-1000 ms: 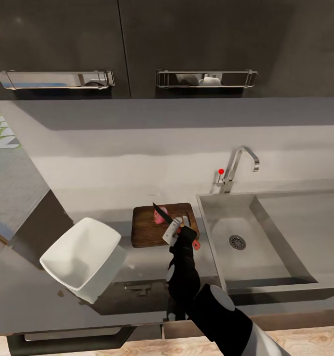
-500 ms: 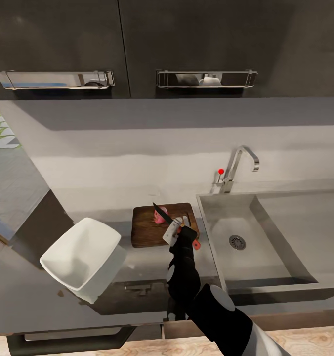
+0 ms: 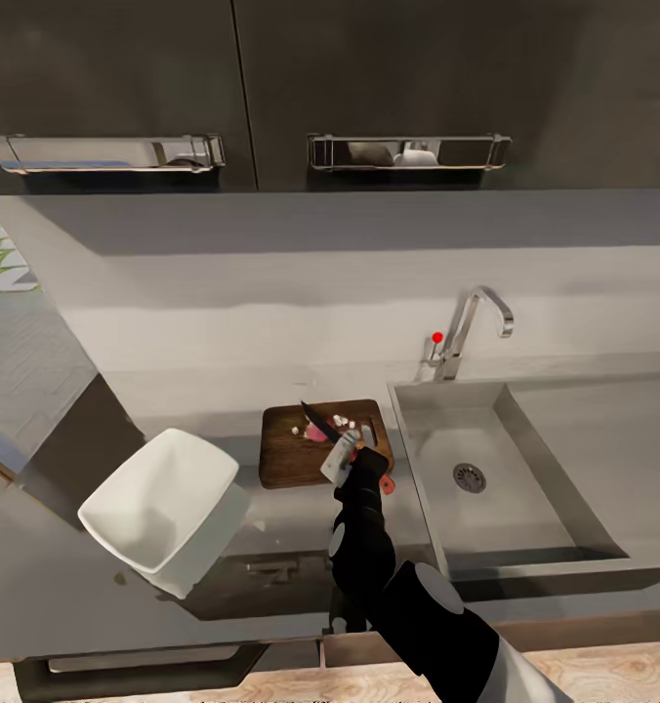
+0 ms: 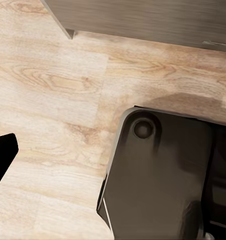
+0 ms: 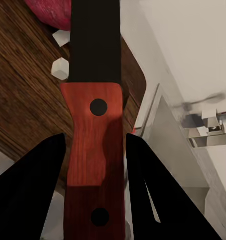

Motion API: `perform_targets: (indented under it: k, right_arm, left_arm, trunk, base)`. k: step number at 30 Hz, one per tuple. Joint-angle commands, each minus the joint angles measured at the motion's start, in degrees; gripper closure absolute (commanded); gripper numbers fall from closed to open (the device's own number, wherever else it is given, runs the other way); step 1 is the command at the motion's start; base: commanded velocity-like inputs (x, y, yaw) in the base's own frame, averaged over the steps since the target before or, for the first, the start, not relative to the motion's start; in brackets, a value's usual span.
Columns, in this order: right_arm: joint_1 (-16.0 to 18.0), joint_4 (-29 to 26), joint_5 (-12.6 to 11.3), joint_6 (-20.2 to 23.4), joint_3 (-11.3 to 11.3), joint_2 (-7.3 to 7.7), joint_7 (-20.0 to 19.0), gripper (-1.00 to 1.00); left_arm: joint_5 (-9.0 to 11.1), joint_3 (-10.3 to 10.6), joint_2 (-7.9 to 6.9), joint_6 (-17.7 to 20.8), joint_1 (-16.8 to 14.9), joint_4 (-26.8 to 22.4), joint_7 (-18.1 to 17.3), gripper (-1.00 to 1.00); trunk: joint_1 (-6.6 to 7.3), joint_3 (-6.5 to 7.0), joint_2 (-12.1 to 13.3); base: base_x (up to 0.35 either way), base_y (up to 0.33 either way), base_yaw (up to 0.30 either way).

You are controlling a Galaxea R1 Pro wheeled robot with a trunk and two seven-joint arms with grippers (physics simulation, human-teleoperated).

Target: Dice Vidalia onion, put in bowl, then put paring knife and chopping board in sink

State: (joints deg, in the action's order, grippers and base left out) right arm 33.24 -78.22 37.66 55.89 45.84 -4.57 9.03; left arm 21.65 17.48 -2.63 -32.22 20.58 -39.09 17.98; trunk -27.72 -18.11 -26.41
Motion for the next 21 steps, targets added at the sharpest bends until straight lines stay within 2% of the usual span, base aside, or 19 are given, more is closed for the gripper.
perform_targets:
  k: [1,12,15,16,17,20,21]
  right_arm:
    - [0.1,0.0,-0.6,0.3,0.1,0.0,0.6,1.0]
    - [0.1,0.0,-0.5,0.3,0.1,-0.1,0.6,1.0]
    - [0.1,-0.6,-0.4,0.1,-0.2,-0.4,0.6,1.0]
    - [0.1,-0.8,-0.4,0.1,-1.0,-0.52,0.5,1.0]
    - [0.1,-1.0,-0.5,0.0,-2.4,-0.6,0.5,1.0]
    - [0.1,-4.1,-1.5,-1.2,-14.1,-1.34,0.2,1.0]
    - [0.1,-5.8,-2.8,-1.8,-17.7,-1.63,0.1,1.0]
  left_arm:
    - [0.3,0.5,-0.1,-0.1,0.0,-0.1,0.5,-1.0]
    - [0.3,0.5,-0.1,-0.1,0.0,-0.1,0.5,-1.0]
    - [0.3,0.5,-0.1,-0.1,0.0,-0.1,0.5,-1.0]
    - [0.3,0.5,-0.1,-0.1,0.0,-0.1,0.5,-1.0]
    - [0.2,0.5,-0.1,-0.1,0.0,-0.1,0.5,-1.0]
    - [0.3,0.5,-0.1,-0.1,0.0,-0.1,0.6,-1.0]
    - [0.3,0.5,-0.1,-0.1,0.0,-0.1,0.5,-1.0]
  trunk:
    - [-0.03,-0.16,-0.1]
    - [-0.03,-0.4,-0.1]
    - [-0.03,-0.4,-0.1]
    - [-0.03,-0.4,-0.1]
    - [-0.03,-0.4,-0.1]
    - [-0.03,-0.4,-0.1]
    - [-0.03,-0.4,-0.1]
  base:
    - [0.0,0.0,0.0]
    - [0.0,0.0,0.0]
    - [0.0,0.0,0.0]
    - [0.0,0.0,0.0]
    - [0.0,0.0,0.0]
    - [0.0,0.0,0.0]
    - [0.0,0.0,0.0]
